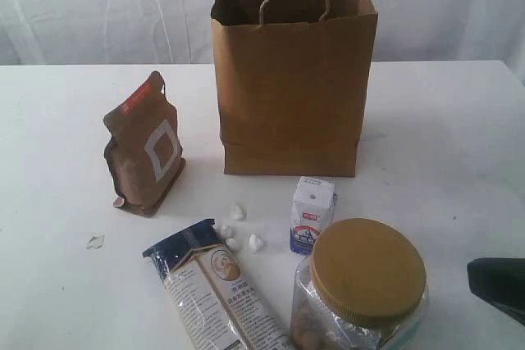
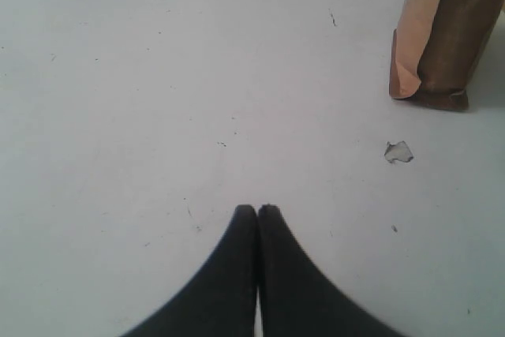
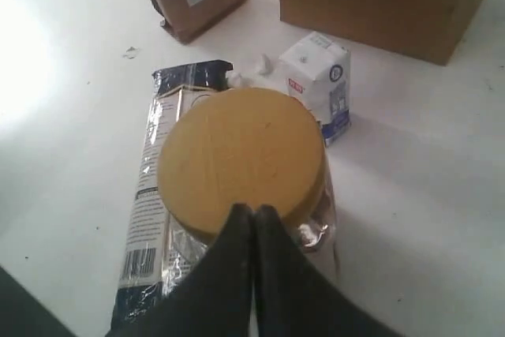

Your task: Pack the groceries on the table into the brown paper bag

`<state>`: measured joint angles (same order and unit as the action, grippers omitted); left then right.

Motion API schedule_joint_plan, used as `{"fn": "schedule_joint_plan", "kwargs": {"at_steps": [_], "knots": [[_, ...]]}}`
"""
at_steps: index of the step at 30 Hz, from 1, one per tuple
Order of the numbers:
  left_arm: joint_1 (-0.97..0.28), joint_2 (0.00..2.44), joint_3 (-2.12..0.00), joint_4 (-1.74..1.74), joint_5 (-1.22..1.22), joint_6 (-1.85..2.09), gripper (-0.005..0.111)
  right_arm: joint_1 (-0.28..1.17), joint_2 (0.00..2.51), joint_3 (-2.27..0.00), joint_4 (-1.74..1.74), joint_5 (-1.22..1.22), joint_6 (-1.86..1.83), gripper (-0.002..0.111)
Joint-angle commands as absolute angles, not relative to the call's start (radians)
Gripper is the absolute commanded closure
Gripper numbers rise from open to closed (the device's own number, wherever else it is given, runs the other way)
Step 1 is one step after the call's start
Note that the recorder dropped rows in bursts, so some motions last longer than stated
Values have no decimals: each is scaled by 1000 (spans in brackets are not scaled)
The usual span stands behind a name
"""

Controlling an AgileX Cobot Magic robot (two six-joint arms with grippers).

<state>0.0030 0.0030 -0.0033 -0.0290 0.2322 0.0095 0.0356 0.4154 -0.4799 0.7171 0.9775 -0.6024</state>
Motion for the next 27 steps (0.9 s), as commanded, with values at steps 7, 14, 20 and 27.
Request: {"fn": "schedule_joint_plan", "kwargs": {"at_steps": [7, 14, 20, 27], "knots": [[-3, 0, 0, -29, 232, 0, 107, 39, 410, -476, 732, 978, -627, 70], [-3, 0, 0, -29, 232, 0, 107, 39, 410, -476, 732, 891, -658, 16], [-3, 0, 0, -29, 232, 0, 107, 39, 412, -476, 975, 898, -658, 16], [-3, 0, 0, -29, 232, 0, 107, 39, 412, -443, 991, 975, -650, 16]]}}
